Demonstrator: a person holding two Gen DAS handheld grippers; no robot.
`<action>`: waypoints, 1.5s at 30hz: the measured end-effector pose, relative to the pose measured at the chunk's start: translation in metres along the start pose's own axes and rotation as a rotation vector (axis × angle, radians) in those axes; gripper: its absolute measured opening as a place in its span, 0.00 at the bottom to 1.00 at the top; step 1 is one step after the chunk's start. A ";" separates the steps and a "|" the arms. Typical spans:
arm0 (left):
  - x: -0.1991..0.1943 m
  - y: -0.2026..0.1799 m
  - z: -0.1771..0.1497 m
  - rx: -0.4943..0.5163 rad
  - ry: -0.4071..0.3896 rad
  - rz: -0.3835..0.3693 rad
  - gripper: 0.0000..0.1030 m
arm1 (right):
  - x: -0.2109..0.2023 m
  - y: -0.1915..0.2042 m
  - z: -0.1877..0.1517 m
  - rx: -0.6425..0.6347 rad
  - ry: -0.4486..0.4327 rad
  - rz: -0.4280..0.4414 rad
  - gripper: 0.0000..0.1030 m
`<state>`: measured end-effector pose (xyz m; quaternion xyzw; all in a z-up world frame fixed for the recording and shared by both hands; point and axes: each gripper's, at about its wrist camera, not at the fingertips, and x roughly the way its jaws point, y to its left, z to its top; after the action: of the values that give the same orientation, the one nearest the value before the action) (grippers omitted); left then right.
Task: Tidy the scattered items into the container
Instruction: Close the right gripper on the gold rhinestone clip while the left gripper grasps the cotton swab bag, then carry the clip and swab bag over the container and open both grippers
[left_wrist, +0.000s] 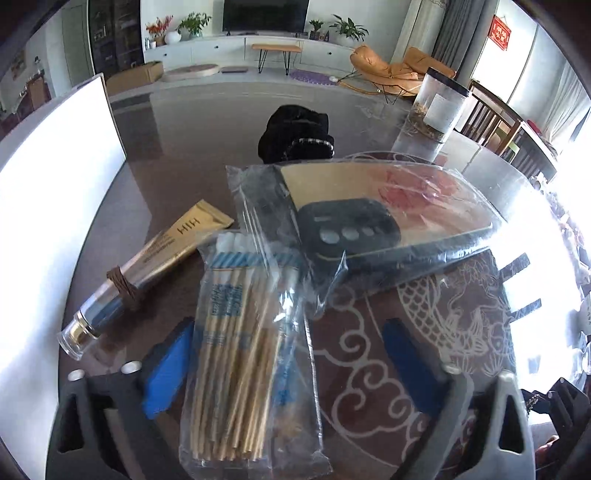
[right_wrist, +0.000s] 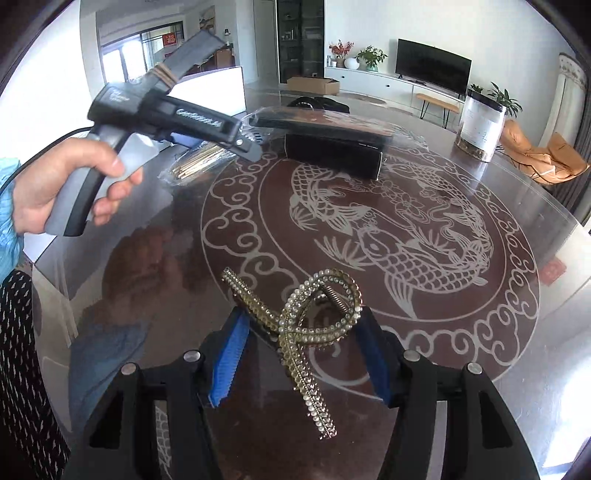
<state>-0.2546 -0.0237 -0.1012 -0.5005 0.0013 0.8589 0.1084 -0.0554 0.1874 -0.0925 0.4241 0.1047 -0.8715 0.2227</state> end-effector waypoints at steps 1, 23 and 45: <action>-0.002 -0.002 -0.001 0.012 -0.013 0.030 0.60 | -0.001 0.000 -0.001 0.000 0.000 0.001 0.59; -0.085 -0.045 -0.168 0.030 -0.042 0.113 0.89 | -0.013 0.012 -0.022 0.101 0.027 -0.099 0.85; -0.079 -0.049 -0.165 -0.012 0.003 0.129 1.00 | -0.012 0.008 -0.032 0.127 0.047 -0.119 1.00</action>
<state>-0.0665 -0.0085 -0.1107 -0.5012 0.0286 0.8634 0.0499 -0.0226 0.1955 -0.1032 0.4509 0.0797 -0.8778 0.1406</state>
